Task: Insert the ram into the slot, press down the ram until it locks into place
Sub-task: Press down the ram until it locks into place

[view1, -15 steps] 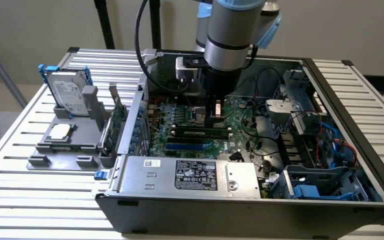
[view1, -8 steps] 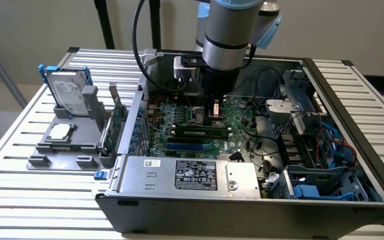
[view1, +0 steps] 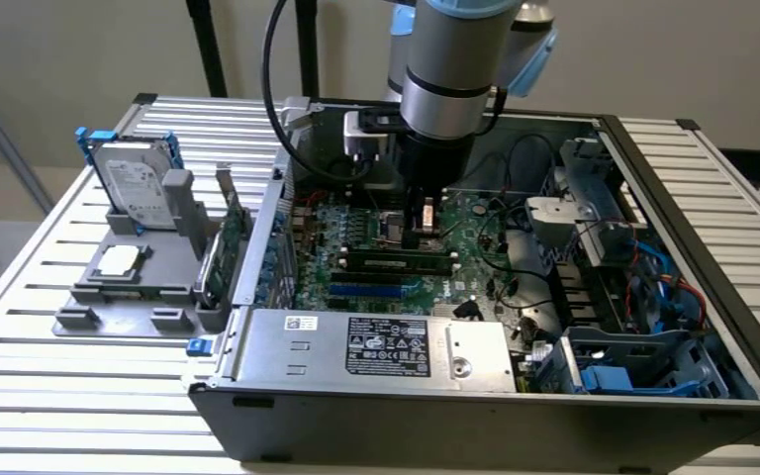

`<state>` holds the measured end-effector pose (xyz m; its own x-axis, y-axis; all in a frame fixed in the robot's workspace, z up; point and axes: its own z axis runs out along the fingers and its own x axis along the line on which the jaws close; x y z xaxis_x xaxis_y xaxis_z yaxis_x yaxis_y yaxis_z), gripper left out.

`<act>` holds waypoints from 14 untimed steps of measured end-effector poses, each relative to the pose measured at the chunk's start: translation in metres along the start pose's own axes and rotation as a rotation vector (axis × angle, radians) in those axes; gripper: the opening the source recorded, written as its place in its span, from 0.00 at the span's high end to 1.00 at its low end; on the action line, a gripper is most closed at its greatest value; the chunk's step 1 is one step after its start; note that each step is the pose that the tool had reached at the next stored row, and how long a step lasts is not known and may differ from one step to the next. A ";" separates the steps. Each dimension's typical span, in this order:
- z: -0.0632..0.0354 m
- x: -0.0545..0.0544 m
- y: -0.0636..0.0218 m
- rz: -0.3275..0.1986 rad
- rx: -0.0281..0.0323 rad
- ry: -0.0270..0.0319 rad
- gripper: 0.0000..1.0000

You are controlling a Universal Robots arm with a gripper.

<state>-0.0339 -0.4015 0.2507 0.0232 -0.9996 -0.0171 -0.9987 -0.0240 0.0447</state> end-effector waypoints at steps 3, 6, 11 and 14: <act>0.0000 0.000 0.0000 0.000 -0.0001 -0.0001 0.89; 0.0019 0.000 0.0005 0.000 -0.0001 -0.0002 0.89; 0.0087 -0.002 0.0005 0.000 -0.0001 -0.0001 0.89; 0.0116 -0.002 0.0009 0.000 -0.0001 -0.0001 0.89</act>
<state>-0.0354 -0.3994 0.2392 0.0228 -0.9996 -0.0172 -0.9987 -0.0235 0.0448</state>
